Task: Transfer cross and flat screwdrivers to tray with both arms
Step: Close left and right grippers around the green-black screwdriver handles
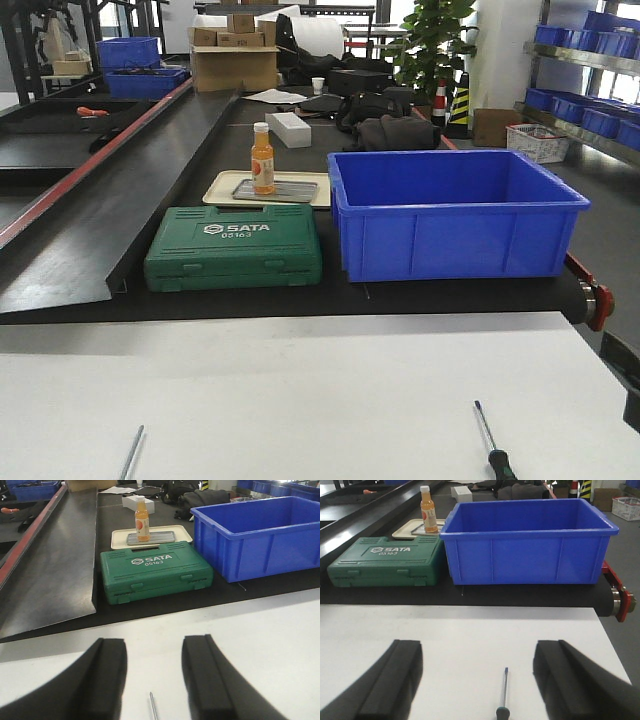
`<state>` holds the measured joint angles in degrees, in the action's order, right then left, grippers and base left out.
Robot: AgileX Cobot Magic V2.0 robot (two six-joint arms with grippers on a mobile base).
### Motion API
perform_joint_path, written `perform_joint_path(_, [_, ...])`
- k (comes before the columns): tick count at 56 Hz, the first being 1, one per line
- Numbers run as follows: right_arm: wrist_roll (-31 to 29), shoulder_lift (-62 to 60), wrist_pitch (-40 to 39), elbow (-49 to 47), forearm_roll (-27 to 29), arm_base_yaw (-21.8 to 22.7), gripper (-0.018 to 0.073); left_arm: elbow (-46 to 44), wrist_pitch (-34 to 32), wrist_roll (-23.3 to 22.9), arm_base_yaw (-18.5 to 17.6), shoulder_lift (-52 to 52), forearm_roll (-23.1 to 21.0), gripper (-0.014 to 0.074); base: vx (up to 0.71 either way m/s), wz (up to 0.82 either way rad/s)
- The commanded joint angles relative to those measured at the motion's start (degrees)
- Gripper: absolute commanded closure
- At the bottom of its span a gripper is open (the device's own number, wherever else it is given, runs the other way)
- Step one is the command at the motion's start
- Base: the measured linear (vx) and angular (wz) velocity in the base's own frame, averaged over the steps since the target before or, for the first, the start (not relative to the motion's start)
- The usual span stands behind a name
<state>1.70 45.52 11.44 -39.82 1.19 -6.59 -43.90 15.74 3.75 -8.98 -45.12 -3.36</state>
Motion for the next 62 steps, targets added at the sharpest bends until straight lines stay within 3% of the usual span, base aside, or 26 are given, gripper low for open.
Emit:
perform_joint_path(1, [0.8, 0.05, -7.58, -2.02, 0.28, 0.38, -0.0052, -1.99, -2.9, -0.6, -0.19, 0.3, -0.58, 0.0112, 0.0, 0.0])
perform_joint_path(8, [1.15, 5.72, -1.93, -5.75, 0.15, 0.38, -0.0021, -1.99, -0.93, -0.6, -0.19, 0.3, -0.58, 0.011, 0.0, 0.0])
perform_joint_path(14, [1.15, 16.94, 11.4, -14.23, -1.19, 0.38, 0.002, -1.99, -0.08, -0.6, -0.19, 0.3, -0.58, 0.011, 0.0, 0.0])
perform_joint_path(23, [1.64, 34.27, 25.44, -27.39, -5.25, 0.38, 0.0029, -1.99, 1.89, -0.6, -0.19, 0.3, -0.47, 0.011, 0.0, 0.0])
perform_joint_path(43, [2.13, 67.34, 46.49, -46.78, -6.24, 0.51, 0.0029, -1.99, 5.76, -0.6, -0.19, 0.3, -0.41, 0.011, 0.0, 0.0])
perform_joint_path(49, [1.35, 73.25, 48.19, -48.89, -5.53, 0.96, 0.0029, -1.99, 6.99, -0.6, -0.19, 0.3, -0.41, 0.011, 0.0, 0.0])
perform_joint_path(62, [1.27, 75.19, 41.8, -48.81, -5.34, 1.06, 0.0039, -1.99, 9.48, -0.6, -0.19, 0.3, -0.33, 0.011, 0.0, 0.0])
